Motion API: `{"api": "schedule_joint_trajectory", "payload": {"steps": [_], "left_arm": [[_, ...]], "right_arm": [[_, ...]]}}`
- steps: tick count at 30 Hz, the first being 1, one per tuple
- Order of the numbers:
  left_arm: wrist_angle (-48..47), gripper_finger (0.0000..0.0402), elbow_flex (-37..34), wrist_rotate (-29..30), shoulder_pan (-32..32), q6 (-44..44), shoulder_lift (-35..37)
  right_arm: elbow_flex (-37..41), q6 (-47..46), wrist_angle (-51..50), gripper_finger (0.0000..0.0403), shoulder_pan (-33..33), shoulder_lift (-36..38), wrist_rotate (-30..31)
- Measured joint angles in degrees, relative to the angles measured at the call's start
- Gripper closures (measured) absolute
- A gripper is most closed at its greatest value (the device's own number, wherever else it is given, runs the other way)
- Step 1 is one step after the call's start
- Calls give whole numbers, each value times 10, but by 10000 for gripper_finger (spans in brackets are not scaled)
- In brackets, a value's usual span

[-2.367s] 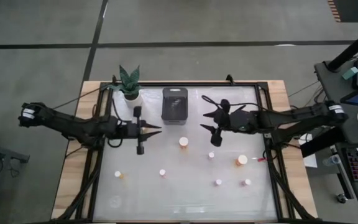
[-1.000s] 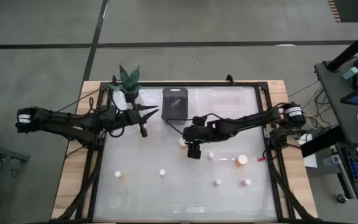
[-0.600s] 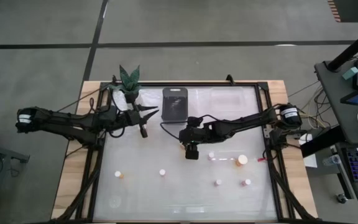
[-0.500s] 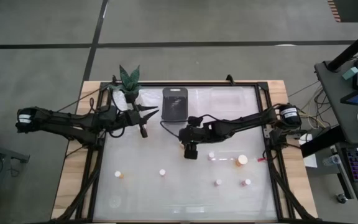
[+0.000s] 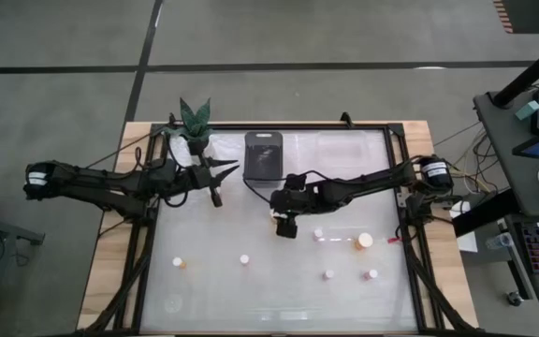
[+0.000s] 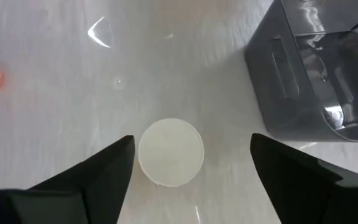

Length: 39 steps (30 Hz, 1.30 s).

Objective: Pick and place medicine bottles into bin by pill shape (circle, oval)
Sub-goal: Put the large orange pill bottle into the transparent bin

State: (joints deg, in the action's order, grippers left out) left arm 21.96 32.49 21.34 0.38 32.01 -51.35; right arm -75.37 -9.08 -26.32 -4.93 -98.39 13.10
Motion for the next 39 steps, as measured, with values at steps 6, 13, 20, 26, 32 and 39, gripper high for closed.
{"api": "schedule_joint_trajectory", "payload": {"steps": [6,13,20,26,32,39], "left_arm": [[0,359,0,0,0,0,0],[0,359,-1,0,0,0,0],[0,359,-1,0,0,0,0],[0,359,-1,0,0,0,0],[0,359,-1,0,0,0,0],[0,359,-1,0,0,0,0]], "right_arm": [[8,0,17,87,-2,-16,0],[9,1,22,86,-2,-54,0],[7,1,26,107,-2,-53,0],[7,1,26,162,-2,-53,-1],[7,-3,28,210,-2,-53,-13],[7,-7,22,196,-2,-46,-18]]}}
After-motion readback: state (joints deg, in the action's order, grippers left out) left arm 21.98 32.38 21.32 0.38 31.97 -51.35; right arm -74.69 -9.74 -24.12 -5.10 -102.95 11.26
